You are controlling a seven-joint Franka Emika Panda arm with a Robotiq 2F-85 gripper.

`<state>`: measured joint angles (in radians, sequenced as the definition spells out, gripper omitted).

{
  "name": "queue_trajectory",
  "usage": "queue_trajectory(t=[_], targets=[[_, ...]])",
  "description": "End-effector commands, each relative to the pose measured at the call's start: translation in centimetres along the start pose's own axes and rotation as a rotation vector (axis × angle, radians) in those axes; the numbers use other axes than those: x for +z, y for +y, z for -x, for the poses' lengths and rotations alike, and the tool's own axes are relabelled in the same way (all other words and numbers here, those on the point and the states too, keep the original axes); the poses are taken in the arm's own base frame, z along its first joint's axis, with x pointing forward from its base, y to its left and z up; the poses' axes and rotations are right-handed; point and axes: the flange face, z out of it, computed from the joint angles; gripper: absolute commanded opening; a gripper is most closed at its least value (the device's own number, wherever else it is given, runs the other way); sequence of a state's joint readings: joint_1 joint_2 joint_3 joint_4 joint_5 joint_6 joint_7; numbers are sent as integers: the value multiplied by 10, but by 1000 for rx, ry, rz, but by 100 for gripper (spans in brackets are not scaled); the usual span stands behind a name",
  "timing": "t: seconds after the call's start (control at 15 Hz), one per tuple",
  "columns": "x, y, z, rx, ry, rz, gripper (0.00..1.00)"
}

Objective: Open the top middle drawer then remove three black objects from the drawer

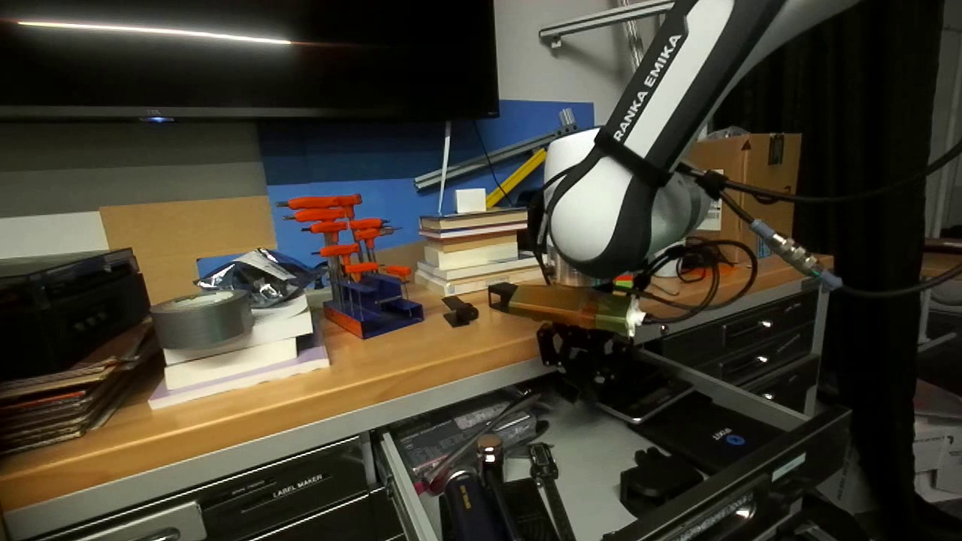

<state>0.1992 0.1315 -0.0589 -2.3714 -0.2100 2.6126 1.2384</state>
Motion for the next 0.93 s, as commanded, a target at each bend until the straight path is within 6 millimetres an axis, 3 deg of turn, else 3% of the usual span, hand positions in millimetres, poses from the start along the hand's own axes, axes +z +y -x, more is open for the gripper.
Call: queue_trajectory(t=[0.0, 0.27, 0.47, 0.6, 0.87], targets=[[-59, -8, -18, -9, 90, 0, 8], [-104, -20, -44, -13, 152, -11, 8], [-118, -34, -69, -12, 163, -24, 8], [-121, -44, -89, -13, 174, -36, 8], [-107, -67, -135, -24, 198, -26, 8]])
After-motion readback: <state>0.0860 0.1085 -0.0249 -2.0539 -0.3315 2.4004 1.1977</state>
